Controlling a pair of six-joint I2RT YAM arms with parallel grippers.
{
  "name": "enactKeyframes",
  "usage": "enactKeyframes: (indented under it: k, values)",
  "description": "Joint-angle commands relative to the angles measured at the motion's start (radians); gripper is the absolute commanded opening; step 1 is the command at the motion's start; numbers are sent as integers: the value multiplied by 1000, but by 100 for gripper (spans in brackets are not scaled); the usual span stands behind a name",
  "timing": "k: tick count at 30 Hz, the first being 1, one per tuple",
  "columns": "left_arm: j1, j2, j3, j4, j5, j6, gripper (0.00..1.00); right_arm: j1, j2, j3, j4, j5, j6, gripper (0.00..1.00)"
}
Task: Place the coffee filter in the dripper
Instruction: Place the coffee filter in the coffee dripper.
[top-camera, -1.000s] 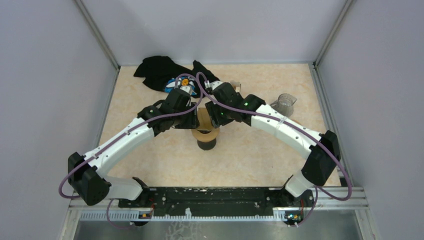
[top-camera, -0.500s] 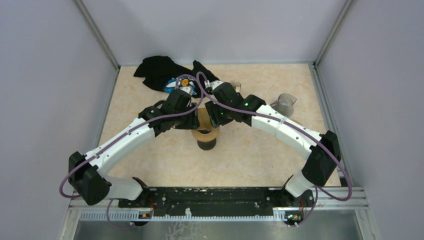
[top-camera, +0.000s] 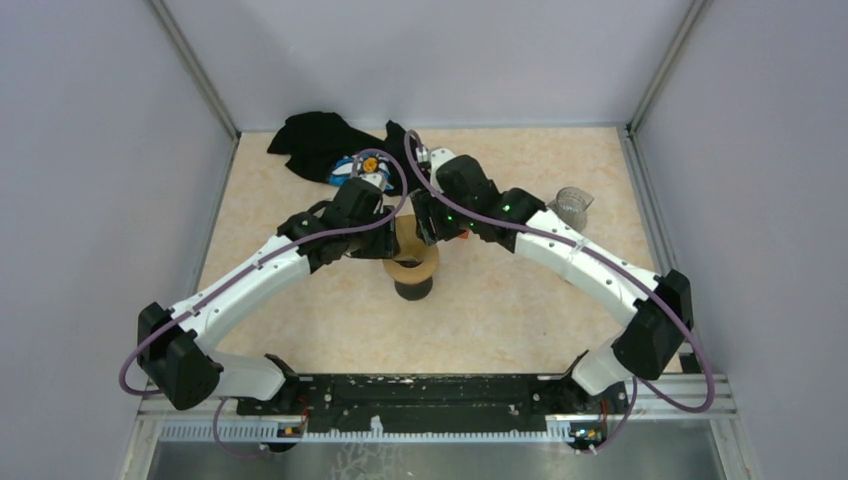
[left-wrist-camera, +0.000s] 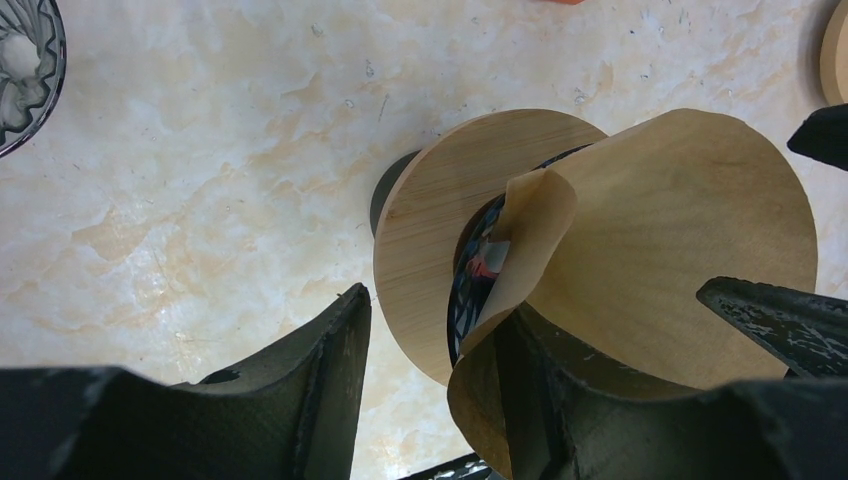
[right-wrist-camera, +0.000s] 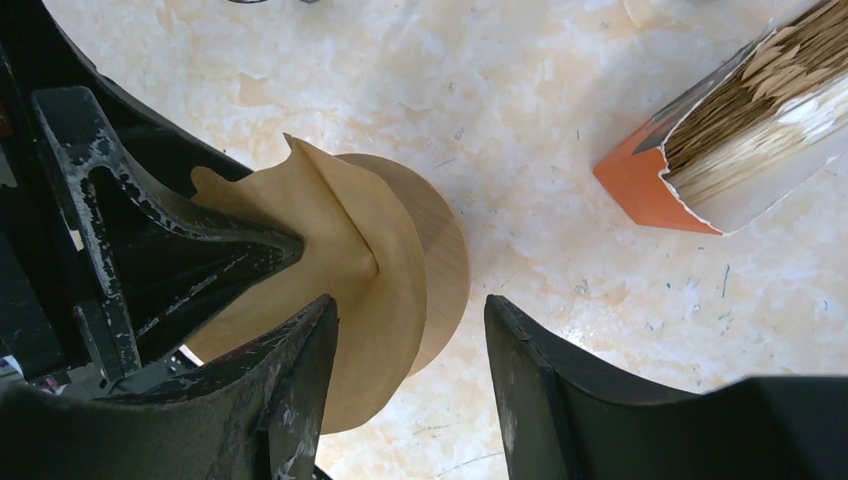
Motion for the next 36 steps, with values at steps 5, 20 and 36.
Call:
enactKeyframes:
  k: [5,20,36]
  values:
    - [5,-1,2,19,10,11,55,-11,26,-21,90,3,-20,55]
    - [5,-35,-23,61,11,-8,57,-8,46,-56,95,60,-42,46]
    - [22,-39,-22,128,3,-6,64,14,53,-49,85,98,-55,45]
